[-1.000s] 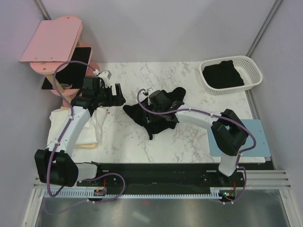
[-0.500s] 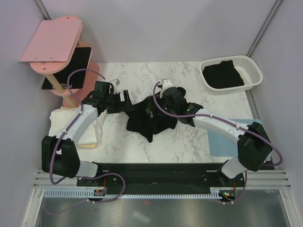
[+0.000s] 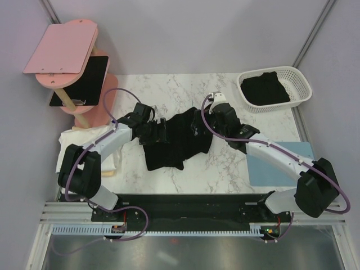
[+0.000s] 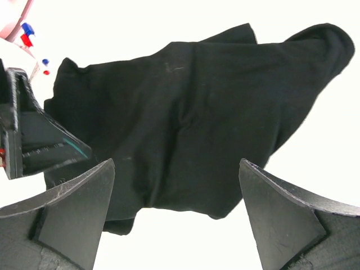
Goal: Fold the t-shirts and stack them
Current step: Move the tshirt to the center of the board, then flatten out the tshirt
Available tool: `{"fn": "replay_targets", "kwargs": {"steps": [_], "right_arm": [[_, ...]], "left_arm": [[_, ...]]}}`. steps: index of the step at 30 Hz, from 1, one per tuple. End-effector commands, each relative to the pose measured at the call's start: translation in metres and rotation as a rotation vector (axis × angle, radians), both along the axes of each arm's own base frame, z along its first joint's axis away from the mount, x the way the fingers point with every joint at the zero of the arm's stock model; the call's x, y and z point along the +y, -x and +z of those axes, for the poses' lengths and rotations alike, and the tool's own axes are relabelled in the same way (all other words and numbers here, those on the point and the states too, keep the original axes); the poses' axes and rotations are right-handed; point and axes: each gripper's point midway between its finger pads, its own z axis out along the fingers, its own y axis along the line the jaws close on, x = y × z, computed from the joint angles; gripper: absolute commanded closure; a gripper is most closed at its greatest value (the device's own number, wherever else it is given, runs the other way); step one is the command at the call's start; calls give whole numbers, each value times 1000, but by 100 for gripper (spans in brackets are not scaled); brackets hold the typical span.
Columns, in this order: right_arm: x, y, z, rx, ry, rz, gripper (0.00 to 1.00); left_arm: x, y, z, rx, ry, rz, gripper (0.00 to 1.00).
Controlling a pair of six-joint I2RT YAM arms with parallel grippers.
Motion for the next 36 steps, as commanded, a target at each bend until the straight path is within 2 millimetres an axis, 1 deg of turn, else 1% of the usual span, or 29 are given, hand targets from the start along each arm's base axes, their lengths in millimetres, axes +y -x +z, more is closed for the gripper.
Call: {"fn": "replay_targets", "kwargs": {"steps": [1, 2, 4, 5, 6, 8, 11, 12, 15, 16, 19, 21, 23, 24, 25, 28, 29, 31, 32, 33, 34, 35, 36], "right_arm": [[-10, 0, 9, -31, -7, -10, 2], [-11, 1, 6, -24, -4, -11, 2], [-11, 1, -1, -9, 0, -11, 2], [-11, 2, -4, -1, 3, -10, 2], [-10, 2, -9, 12, 5, -12, 2], [-9, 2, -14, 24, 7, -8, 2], [-5, 3, -23, 47, 5, 0, 2], [-4, 2, -26, 53, 7, 3, 2], [-3, 2, -31, 66, 9, 10, 2], [-3, 3, -32, 68, 11, 12, 2], [-6, 5, -33, 67, 20, 9, 2], [-10, 5, -30, 58, 17, 3, 2], [-13, 6, -31, 59, 18, -3, 2], [-15, 7, -31, 60, 19, -4, 2], [-16, 7, -31, 60, 20, -7, 2], [-20, 8, -33, 63, 23, -16, 2], [-22, 9, -32, 63, 28, -17, 2], [-27, 8, -33, 63, 37, -33, 2], [-29, 9, -32, 61, 37, -37, 2], [-33, 9, -32, 59, 43, -47, 2], [-35, 9, -31, 56, 47, -57, 2], [-39, 9, -28, 50, 50, -66, 2], [-44, 9, -29, 50, 55, -82, 2]], "left_arm": [[27, -8, 12, -70, -93, 145, 6], [32, -9, 26, -120, -88, 169, 6], [39, -3, 32, -149, -93, 186, 5], [45, -3, 47, -202, -98, 213, 4], [49, -2, 49, -216, -106, 223, 3], [61, 6, 47, -211, -147, 249, 2], [71, 14, 29, -147, -210, 278, 1], [73, 16, 17, -106, -231, 284, 1], [76, 22, -6, -26, -260, 314, 2], [76, 24, -18, 14, -275, 324, 1], [78, 24, -33, 55, -300, 346, 2], [78, 21, -36, 57, -310, 349, 3], [78, 20, -41, 68, -315, 354, 4], [75, 16, -40, 56, -306, 352, 6], [73, 15, -44, 64, -300, 341, 7], [64, 5, -46, 48, -269, 321, 25], [63, 5, -52, 61, -275, 312, 43], [57, -3, -52, 59, -270, 302, 62], [55, -4, -57, 74, -273, 292, 83], [50, -10, -53, 60, -261, 278, 95], [45, -11, -51, 56, -250, 265, 98], [41, -12, -49, 52, -246, 252, 98], [30, -16, -38, 18, -228, 223, 98]]}}
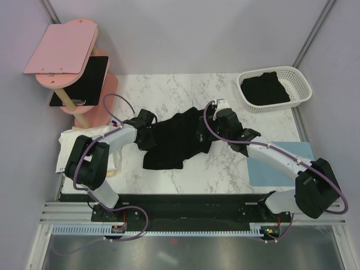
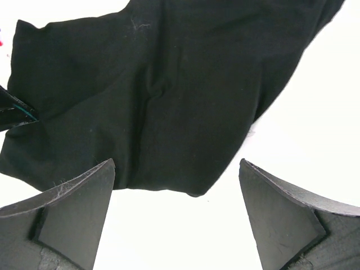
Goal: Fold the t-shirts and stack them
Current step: Flatten out the tshirt
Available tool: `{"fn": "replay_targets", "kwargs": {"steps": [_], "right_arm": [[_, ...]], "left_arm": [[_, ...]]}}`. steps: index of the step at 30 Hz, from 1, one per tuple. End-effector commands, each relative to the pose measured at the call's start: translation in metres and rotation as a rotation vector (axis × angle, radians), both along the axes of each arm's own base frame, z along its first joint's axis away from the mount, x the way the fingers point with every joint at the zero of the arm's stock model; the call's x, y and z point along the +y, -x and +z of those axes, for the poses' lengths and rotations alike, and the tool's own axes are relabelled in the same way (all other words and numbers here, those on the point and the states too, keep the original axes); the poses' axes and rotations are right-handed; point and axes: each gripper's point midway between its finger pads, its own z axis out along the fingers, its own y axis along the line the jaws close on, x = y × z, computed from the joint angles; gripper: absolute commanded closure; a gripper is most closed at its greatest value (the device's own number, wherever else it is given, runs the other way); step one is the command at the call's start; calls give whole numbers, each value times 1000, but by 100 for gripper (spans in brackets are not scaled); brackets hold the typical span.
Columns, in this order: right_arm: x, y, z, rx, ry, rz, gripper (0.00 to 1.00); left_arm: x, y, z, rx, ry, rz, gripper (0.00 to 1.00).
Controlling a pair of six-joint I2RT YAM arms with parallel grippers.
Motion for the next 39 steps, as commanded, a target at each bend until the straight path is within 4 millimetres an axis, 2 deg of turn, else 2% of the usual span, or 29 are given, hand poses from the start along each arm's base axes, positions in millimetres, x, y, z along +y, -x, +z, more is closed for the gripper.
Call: {"fn": "replay_targets", "kwargs": {"steps": [1, 2, 3, 4, 5, 7, 8, 10, 11, 13, 14, 15, 16, 18, 19, 22, 23, 24, 25, 26, 27, 28, 30, 31, 32, 33, 34, 37, 39], "right_arm": [[-23, -3, 14, -49, 14, -76, 2], [-30, -5, 18, -58, 12, -101, 2], [-37, -5, 15, -52, 12, -127, 2], [-45, -7, 19, -64, 9, -156, 2], [-55, -10, 19, -64, 5, -190, 2], [-71, -12, 19, -67, 2, -246, 2], [-83, -15, 18, -64, 7, -285, 2], [-95, -15, 20, -67, 5, -327, 2], [-107, -17, 20, -67, 13, -363, 2], [-122, -17, 23, -79, 15, -412, 2], [-127, -16, 21, -75, 18, -429, 2], [-130, -15, 23, -81, 21, -440, 2], [-138, -13, 26, -90, 22, -464, 2], [-151, -11, 27, -101, 38, -512, 2], [-158, -9, 33, -116, 34, -532, 2], [-172, -5, 39, -142, 33, -575, 2], [-174, -4, 39, -144, 32, -580, 3], [-175, -3, 40, -148, 34, -583, 2], [-177, -2, 42, -153, 33, -589, 3], [-178, -1, 41, -155, 38, -593, 3], [-179, -1, 40, -152, 41, -594, 3], [-180, -1, 38, -149, 44, -596, 3], [-180, -1, 35, -140, 52, -594, 2], [-179, -1, 32, -133, 53, -587, 3], [-177, -2, 30, -127, 55, -579, 3], [-175, -2, 26, -117, 62, -565, 2], [-171, -3, 25, -110, 51, -542, 2], [-154, -3, 16, -75, 30, -450, 2], [-138, -2, 16, -64, -7, -366, 2]], "left_arm": [[-36, -24, 28, -104, 75, -81, 98], [-50, -21, 38, -126, 91, -125, 98], [-63, -28, 62, -191, 119, -155, 98], [-75, -27, 76, -217, 150, -185, 98], [-99, -30, 102, -275, 188, -237, 98], [-127, -27, 142, -344, 252, -315, 98], [-154, -25, 178, -407, 295, -374, 98], [-188, -14, 212, -444, 371, -478, 98], [-215, -5, 253, -508, 440, -545, 98], [-248, 14, 281, -527, 509, -649, 98], [-260, 16, 326, -613, 562, -688, 98], [-266, 23, 341, -621, 584, -719, 98], [-275, 28, 382, -692, 634, -741, 98], [-273, 31, 411, -728, 656, -752, 98], [-270, 32, 449, -808, 687, -750, 98], [-244, 30, 489, -923, 643, -703, 98], [-230, 34, 503, -971, 630, -687, 98], [-217, 31, 506, -993, 600, -647, 98], [-206, 21, 493, -975, 547, -601, 98], [-187, 26, 499, -993, 536, -568, 98], [-172, 20, 491, -984, 490, -510, 98], [-164, 10, 453, -909, 419, -485, 98], [-133, 14, 433, -877, 367, -401, 98], [-125, 11, 382, -776, 299, -382, 98], [-117, 15, 361, -729, 293, -340, 98], [-102, 24, 351, -716, 295, -310, 98], [-92, 28, 296, -608, 234, -292, 98], [-75, 49, 249, -525, 227, -241, 98], [-70, 55, 247, -531, 241, -239, 98]]}}
